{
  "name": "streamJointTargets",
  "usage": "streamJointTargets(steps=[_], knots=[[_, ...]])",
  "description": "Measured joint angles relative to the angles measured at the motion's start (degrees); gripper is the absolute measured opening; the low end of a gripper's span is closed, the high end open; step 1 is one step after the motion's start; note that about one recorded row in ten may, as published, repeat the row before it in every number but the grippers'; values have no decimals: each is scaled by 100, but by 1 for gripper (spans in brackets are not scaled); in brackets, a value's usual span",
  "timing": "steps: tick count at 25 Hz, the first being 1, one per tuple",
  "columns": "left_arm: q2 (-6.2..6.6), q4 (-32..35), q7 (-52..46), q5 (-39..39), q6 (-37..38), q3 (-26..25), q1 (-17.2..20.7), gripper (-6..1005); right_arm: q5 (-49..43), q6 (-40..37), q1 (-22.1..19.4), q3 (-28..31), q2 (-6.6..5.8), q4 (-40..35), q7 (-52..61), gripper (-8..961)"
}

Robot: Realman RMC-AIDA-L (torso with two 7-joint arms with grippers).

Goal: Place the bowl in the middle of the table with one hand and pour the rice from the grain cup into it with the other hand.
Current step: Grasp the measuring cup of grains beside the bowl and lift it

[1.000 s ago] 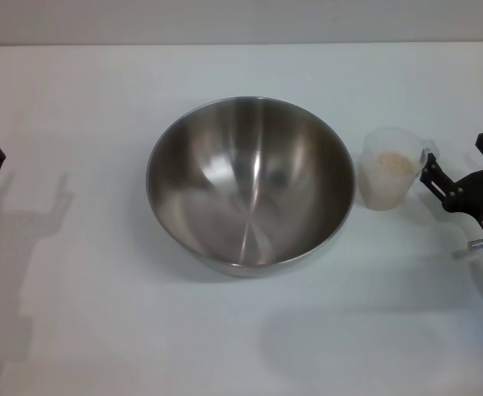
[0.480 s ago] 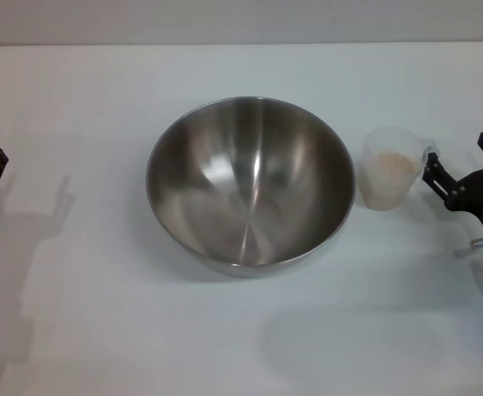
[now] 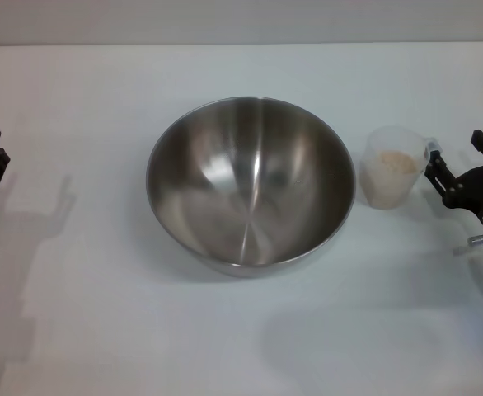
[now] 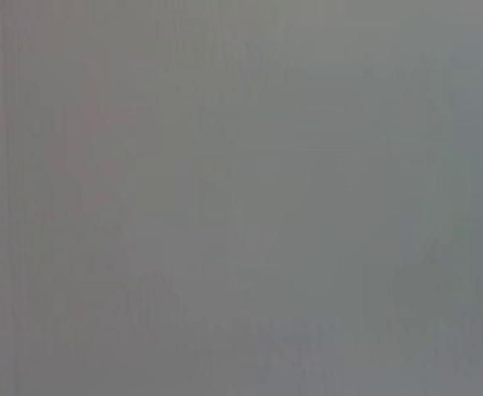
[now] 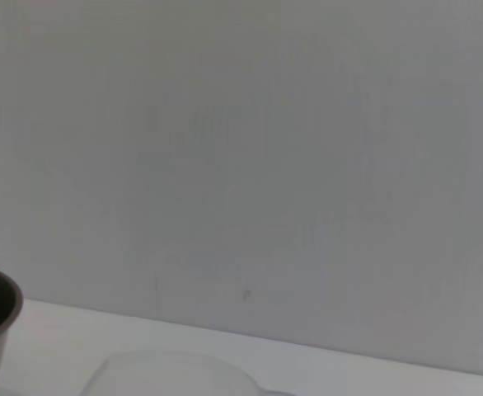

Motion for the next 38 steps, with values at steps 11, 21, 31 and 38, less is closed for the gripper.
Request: streamJointTargets(steps=[11,21,31,38], knots=[[0,0,0,0,0,37,9,805,-6,-20,8,0,24,171,-501,480],[0,0,0,0,0,37,3,805,-1,-20,12,0,27,337,-888,157],[0,0,0,0,0,37,-25,806,9,-317,-69,129,26,345,-893,17],[0,6,0,2,0,49,-34,806,9,-1296,-111,148,-4,369,-896,16]])
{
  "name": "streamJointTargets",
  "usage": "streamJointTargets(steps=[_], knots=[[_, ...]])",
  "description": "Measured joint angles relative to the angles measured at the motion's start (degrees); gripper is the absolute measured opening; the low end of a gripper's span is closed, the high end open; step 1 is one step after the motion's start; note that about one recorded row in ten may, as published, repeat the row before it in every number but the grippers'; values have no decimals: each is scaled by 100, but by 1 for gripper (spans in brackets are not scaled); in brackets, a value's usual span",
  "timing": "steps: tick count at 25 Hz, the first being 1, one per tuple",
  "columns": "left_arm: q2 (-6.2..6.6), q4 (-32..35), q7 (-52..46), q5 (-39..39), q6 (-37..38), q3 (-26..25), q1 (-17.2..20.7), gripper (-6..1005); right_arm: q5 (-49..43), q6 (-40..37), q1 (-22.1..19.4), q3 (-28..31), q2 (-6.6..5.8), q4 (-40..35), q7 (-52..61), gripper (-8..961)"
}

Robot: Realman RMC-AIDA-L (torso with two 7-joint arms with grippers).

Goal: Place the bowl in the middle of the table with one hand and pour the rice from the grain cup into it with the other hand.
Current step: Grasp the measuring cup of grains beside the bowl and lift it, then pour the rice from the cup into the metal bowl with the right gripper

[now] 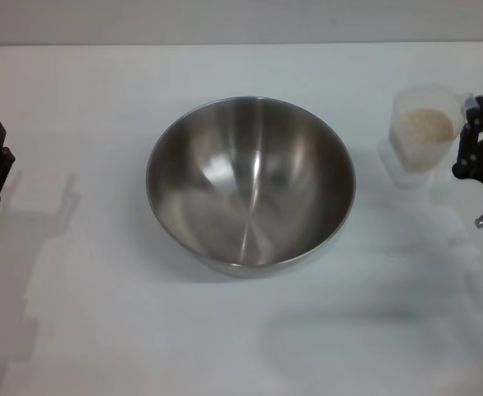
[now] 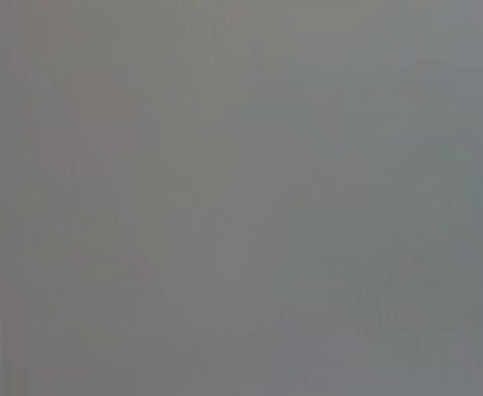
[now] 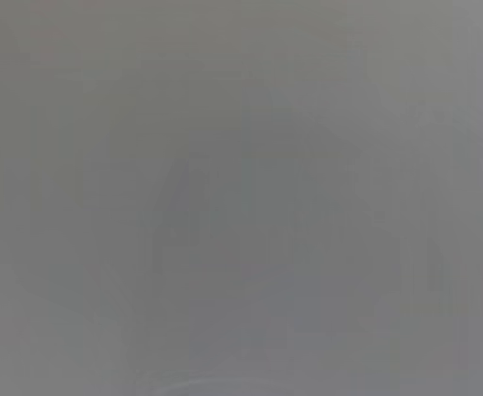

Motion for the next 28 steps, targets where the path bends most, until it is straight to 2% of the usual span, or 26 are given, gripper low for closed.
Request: streamJointTargets(steps=[7,13,15,16,17,20,28], knots=[[-1,3,0,2,0,7,29,806,-7,-365,209,3,-4,0,-1,16],[-9,3,0,0,0,62,32,806,-85,-819,607,-60,-4,59,-345,15],[-9,3,0,-1,-1,75,33,806,-189,-802,740,-74,0,201,-840,15],[-9,3,0,-2,-6,77,34,806,-314,-647,880,-75,1,390,-1471,14],[-10,3,0,-2,-10,78,34,806,-314,-647,880,-75,1,390,-1471,14],[-16,3,0,-3,-13,81,34,806,-481,-333,1011,-77,11,666,-2580,14],[-19,3,0,-2,-23,88,33,806,-656,68,991,-87,28,1374,-5577,14]])
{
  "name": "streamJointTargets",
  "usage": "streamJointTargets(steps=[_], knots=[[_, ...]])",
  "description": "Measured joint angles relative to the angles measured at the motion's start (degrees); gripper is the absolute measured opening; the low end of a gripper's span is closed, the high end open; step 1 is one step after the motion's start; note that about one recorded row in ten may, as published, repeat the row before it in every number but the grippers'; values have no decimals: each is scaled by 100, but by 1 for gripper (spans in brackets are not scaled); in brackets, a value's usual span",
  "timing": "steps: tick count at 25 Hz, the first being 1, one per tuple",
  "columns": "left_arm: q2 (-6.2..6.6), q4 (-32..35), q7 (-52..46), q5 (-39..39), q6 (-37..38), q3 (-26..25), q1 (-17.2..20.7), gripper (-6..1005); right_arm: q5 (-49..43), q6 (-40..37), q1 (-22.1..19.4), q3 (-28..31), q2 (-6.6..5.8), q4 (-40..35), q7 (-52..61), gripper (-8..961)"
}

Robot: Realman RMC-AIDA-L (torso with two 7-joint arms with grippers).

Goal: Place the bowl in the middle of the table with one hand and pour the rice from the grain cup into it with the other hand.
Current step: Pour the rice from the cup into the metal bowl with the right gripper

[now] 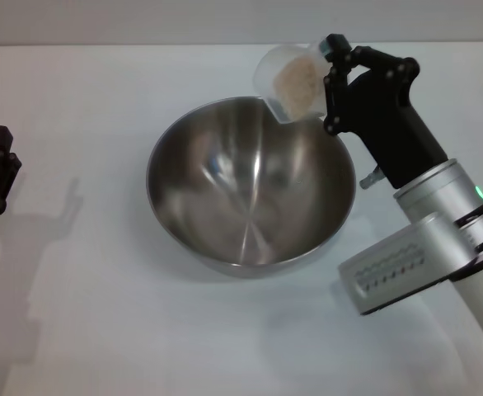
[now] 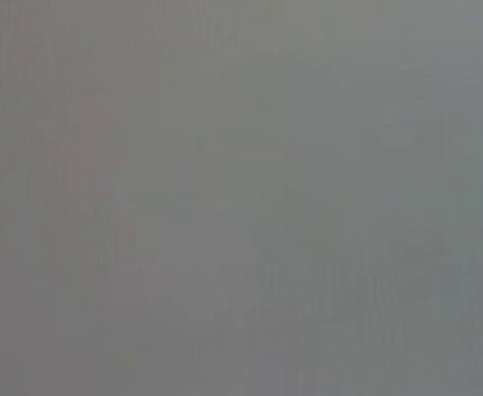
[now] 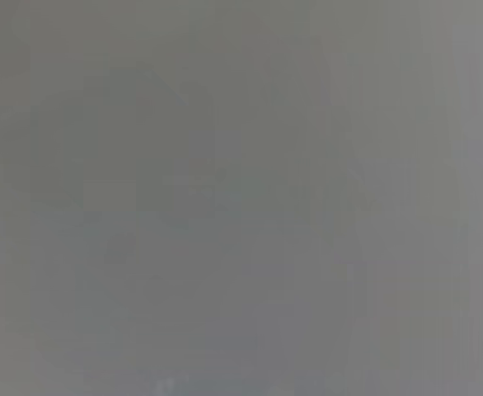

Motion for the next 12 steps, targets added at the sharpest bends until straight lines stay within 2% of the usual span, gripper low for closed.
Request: streamJointTargets(steps=[5,12], knots=[[1,0,0,0,0,-2,-7,806,-345,7,-92,0,7,136,-1065,14],[1,0,0,0,13,-3,-3,806,-409,78,-105,0,12,261,-1963,13]])
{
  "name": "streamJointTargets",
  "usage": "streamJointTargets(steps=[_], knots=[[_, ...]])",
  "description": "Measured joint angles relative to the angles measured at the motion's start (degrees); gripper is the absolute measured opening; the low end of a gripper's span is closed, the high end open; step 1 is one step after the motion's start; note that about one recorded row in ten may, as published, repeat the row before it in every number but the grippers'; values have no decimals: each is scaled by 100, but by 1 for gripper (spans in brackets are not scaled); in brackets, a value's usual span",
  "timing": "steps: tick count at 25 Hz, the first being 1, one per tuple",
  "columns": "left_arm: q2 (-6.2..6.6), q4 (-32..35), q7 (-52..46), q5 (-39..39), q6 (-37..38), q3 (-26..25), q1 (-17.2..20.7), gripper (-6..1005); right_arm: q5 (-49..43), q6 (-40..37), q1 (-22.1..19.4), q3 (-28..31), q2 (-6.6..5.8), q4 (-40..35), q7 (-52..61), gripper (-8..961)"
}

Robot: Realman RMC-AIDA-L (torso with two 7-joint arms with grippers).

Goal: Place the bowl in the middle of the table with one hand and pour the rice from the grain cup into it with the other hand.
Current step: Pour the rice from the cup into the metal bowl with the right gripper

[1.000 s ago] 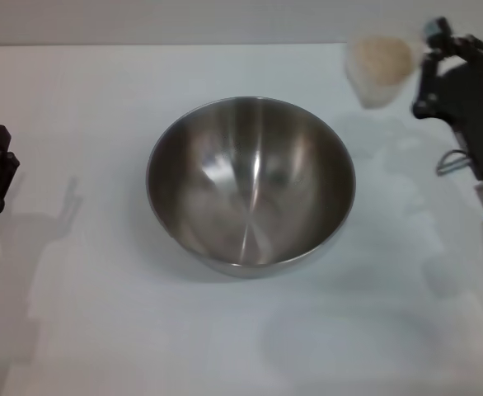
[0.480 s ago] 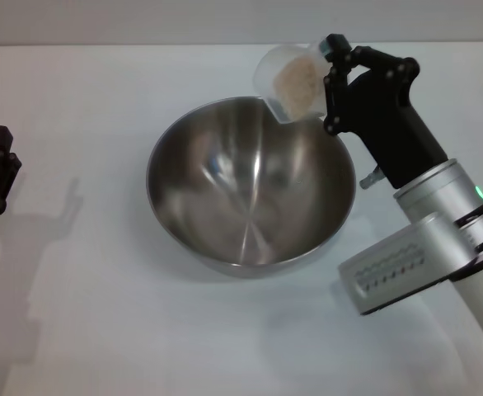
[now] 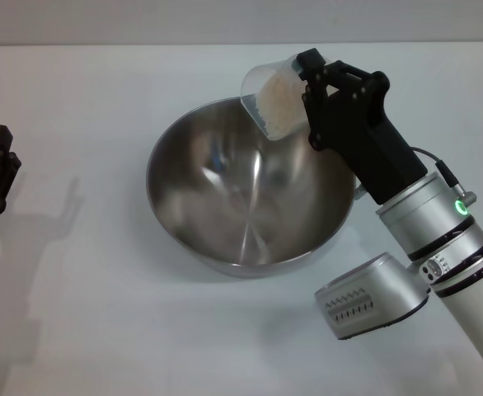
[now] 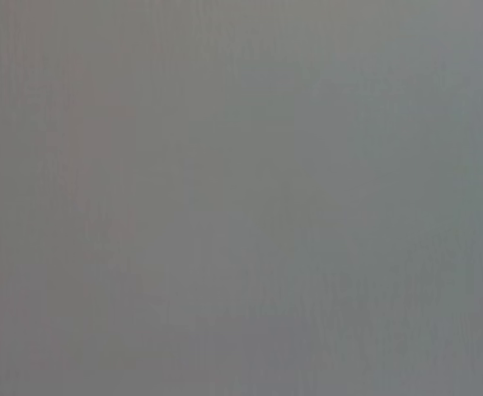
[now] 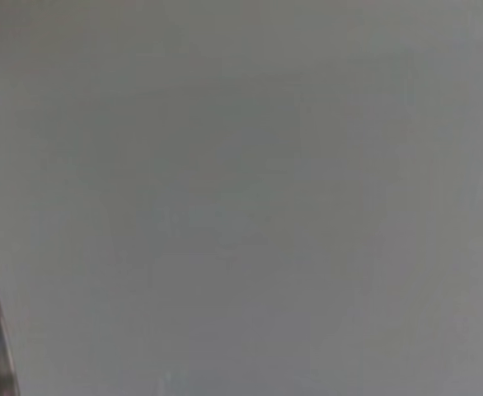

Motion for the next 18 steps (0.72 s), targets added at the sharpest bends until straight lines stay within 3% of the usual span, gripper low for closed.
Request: streamJointTargets(steps=[18], knots=[[0,0,0,0,11,45,11,807,-277,1,-25,-8,0,-26,-1695,13]])
